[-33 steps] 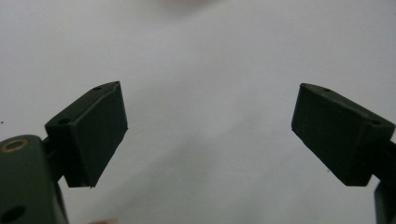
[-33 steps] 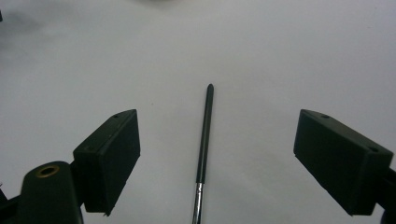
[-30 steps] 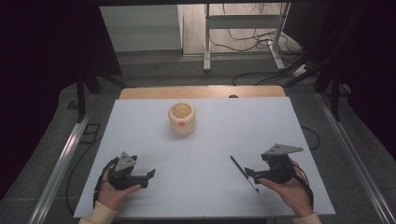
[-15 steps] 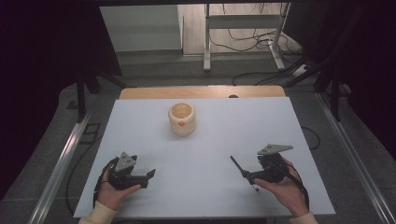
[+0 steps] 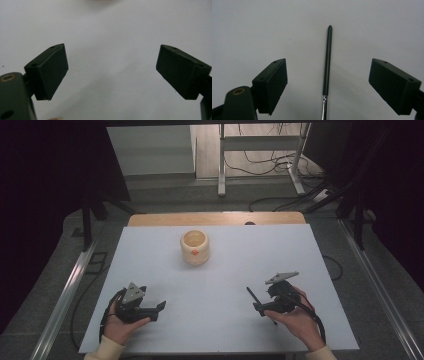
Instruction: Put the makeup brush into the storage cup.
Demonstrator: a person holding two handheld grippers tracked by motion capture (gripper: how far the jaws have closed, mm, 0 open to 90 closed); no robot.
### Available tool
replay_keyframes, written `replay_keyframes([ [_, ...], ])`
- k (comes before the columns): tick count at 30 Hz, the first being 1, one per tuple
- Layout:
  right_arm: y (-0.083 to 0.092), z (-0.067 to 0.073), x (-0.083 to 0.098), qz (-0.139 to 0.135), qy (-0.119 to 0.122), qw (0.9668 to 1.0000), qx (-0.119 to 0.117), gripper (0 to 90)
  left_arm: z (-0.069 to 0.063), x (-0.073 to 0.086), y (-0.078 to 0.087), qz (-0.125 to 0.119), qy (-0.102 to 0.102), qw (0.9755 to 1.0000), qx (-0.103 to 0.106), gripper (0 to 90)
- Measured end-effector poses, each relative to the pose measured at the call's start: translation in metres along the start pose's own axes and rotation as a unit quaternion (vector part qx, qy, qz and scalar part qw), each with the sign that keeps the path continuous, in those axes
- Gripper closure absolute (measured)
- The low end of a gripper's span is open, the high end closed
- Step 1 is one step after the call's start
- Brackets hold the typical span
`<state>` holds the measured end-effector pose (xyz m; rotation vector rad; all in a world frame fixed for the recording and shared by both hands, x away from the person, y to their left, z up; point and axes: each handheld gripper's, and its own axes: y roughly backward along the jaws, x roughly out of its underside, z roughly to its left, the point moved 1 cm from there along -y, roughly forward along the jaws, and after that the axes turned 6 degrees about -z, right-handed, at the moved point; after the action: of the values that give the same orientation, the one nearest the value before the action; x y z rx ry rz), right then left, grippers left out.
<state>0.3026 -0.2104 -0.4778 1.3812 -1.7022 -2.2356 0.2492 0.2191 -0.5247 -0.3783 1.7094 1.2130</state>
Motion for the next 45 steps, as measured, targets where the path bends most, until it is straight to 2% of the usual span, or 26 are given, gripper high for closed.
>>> replay_keyframes([
  [8, -0.014, 0.003, -0.002, 0.052, 0.004, 0.9985, 0.015, 19.2, 0.000, 0.000, 0.000, -0.003, 0.002, 1.0000, -0.001, 10.9],
  [9, -0.014, 0.003, -0.002, 0.052, 0.004, 0.9985, 0.015, 19.2, 0.000, 0.000, 0.000, -0.003, 0.002, 1.0000, -0.001, 10.9],
  [13, -0.020, 0.003, 0.002, 0.079, 0.007, 0.9965, 0.026, 25.2, 0.000, 0.000, 0.001, -0.002, 0.001, 1.0000, -0.001, 10.8],
  [20, -0.022, 0.004, 0.006, 0.105, 0.007, 0.9942, 0.024, 31.9, 0.000, 0.000, 0.001, -0.003, 0.001, 1.0000, -0.001, 10.8],
  [22, -0.022, 0.005, 0.008, 0.120, 0.008, 0.9925, 0.020, 36.2, 0.001, 0.000, 0.001, -0.003, 0.001, 1.0000, -0.001, 10.8],
  [24, -0.023, 0.005, 0.008, 0.123, 0.010, 0.9922, 0.020, 37.7, 0.001, 0.000, 0.001, -0.003, 0.001, 1.0000, -0.002, 10.8],
  [25, -0.023, 0.006, 0.009, 0.127, 0.009, 0.9915, 0.025, 42.5, 0.001, 0.000, 0.001, -0.003, 0.001, 1.0000, -0.002, 10.9],
  [27, -0.023, 0.006, 0.009, 0.127, 0.012, 0.9913, 0.032, 46.1, 0.001, -0.001, 0.002, -0.007, -0.001, 1.0000, -0.005, 10.9],
  [30, -0.023, 0.007, 0.009, 0.132, 0.011, 0.9907, 0.029, 50.3, 0.000, -0.002, 0.004, -0.014, -0.003, 0.9999, -0.007, 11.4],
  [32, -0.024, 0.007, 0.010, 0.136, 0.010, 0.9902, 0.029, 51.1, 0.000, -0.002, 0.004, -0.014, -0.003, 0.9999, -0.007, 11.4],
  [40, -0.025, 0.006, 0.010, 0.146, 0.009, 0.9888, 0.027, 64.1, 0.000, -0.002, 0.004, -0.013, -0.003, 0.9999, -0.006, 11.3],
  [41, -0.026, 0.005, 0.009, 0.148, 0.006, 0.9886, 0.026, 69.1, 0.000, -0.002, 0.004, -0.013, -0.003, 0.9999, -0.006, 11.3],
  [42, -0.026, 0.005, 0.009, 0.148, 0.006, 0.9886, 0.026, 69.1, 0.000, -0.002, 0.004, -0.013, -0.003, 0.9999, -0.006, 11.3],
  [45, -0.026, 0.002, 0.008, 0.152, 0.008, 0.9881, 0.018, 81.6, 0.000, -0.002, 0.004, -0.012, -0.004, 0.9999, -0.006, 11.3],
])
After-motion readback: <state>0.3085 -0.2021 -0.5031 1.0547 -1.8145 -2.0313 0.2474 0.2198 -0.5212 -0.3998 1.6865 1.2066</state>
